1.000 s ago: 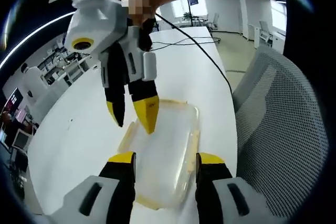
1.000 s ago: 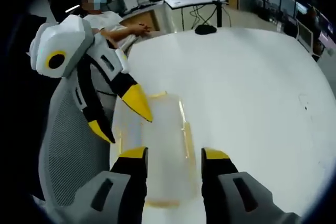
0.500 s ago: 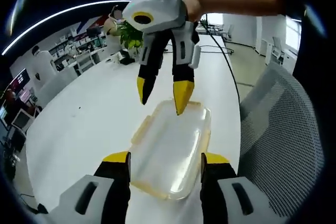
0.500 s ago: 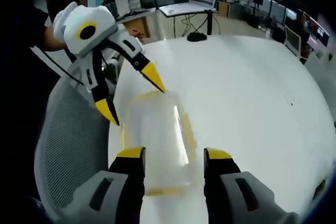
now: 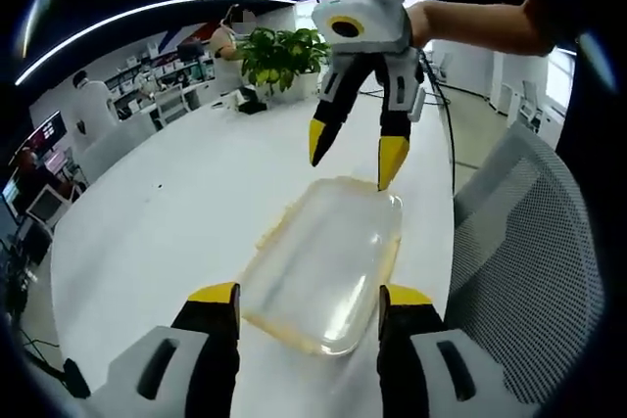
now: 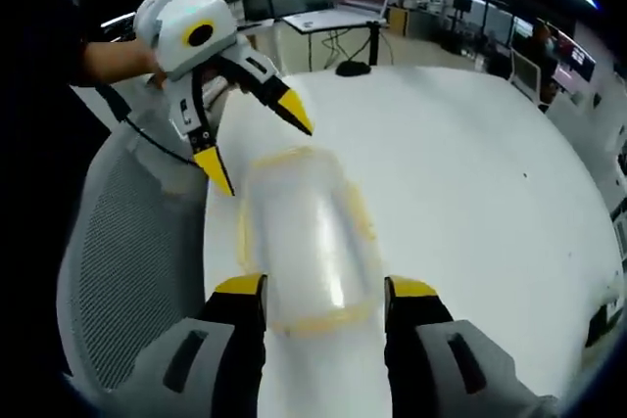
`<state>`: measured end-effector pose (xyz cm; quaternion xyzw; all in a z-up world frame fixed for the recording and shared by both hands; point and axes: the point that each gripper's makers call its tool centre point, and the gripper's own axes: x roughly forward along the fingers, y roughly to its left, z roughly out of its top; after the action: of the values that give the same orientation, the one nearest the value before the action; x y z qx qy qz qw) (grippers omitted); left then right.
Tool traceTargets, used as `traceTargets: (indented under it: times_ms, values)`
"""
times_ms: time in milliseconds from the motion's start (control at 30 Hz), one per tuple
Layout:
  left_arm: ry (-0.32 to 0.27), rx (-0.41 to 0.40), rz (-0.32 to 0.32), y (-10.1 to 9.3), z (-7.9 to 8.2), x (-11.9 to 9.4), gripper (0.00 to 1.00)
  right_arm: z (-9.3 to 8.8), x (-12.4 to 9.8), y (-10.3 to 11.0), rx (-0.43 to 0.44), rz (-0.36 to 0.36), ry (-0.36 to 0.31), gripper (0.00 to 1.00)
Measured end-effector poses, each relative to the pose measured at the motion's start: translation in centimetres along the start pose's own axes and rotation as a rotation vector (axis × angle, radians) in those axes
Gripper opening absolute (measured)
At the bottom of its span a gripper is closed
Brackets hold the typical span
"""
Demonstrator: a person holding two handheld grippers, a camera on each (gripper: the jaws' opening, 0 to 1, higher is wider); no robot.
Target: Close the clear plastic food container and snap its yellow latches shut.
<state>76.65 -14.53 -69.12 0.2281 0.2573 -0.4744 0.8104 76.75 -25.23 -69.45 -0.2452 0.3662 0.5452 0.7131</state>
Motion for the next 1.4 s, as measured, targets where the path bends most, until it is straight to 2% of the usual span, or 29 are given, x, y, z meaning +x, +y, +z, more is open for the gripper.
traceTargets:
  times_ms: [500, 933, 1400]
  values:
    - [0.003, -0.057, 0.049, -0.4, -1.5, -0.4, 0.53, -2.5, 0.1, 1.6, 0.063, -0.081, -0.037, 0.48]
    - [0.01, -0.125, 0.092, -0.2, -3.0, 0.3, 0.5, -2.9, 0.8, 1.6, 0.14, -0.173, -0.093, 0.49]
    - [0.009, -0.142, 0.081, -0.2, -3.3, 1.0, 0.47, -3.0, 1.6, 1.4, 0.19, -0.193, -0.117, 0.47]
